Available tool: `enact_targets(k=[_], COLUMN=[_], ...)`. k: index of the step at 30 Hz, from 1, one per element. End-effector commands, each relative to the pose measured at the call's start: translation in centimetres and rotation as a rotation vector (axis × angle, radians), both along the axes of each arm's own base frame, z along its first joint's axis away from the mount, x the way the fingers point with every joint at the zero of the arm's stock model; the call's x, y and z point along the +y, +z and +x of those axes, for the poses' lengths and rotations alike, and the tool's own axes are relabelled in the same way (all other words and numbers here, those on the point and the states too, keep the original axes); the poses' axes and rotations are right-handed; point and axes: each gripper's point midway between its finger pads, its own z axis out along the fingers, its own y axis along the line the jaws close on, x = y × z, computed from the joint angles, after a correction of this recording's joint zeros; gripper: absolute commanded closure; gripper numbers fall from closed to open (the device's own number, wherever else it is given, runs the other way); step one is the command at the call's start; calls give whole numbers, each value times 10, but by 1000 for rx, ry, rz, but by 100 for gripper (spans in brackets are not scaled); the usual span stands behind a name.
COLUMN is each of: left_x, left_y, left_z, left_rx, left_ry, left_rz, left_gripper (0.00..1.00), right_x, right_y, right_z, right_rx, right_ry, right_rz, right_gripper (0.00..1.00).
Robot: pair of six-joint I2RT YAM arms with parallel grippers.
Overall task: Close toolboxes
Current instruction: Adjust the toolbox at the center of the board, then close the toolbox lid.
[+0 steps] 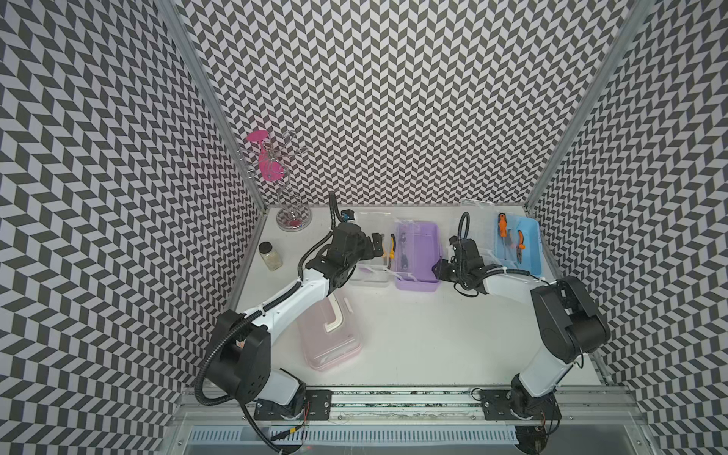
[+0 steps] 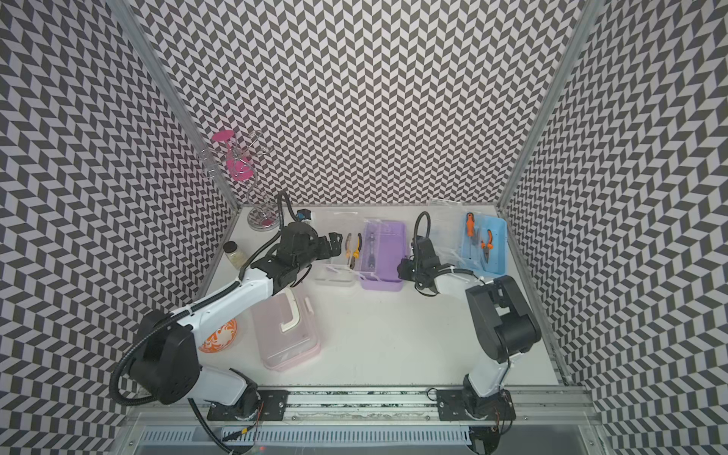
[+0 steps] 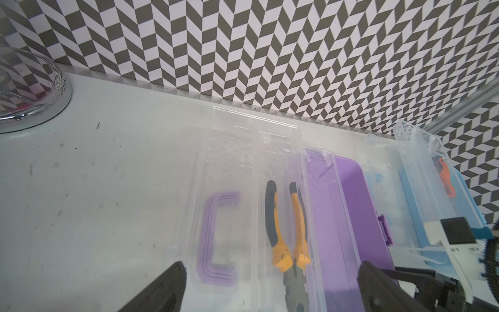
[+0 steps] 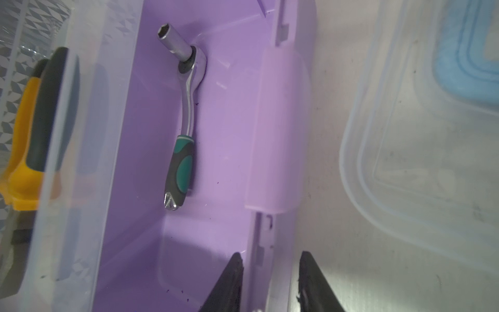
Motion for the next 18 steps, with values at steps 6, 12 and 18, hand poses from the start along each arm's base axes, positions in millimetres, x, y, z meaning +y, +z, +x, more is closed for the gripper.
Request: enact_targets(k=[6, 12, 18], left_x=[19, 18, 10], left_y=[0, -15, -20], left_z=[38, 54, 61], left_rx=[5, 32, 26], left_ry=[40, 27, -6], left_rz=[-12, -12, -24], left_gripper=[1, 1, 1], right_x=[-7, -1, 3], right_y=[11, 26, 49], right_z=[3, 11, 16], right_rx=[2, -26, -74], right_ry=[-16, -3, 10], right_rz=[14, 51, 99], right_gripper=[50, 39, 32])
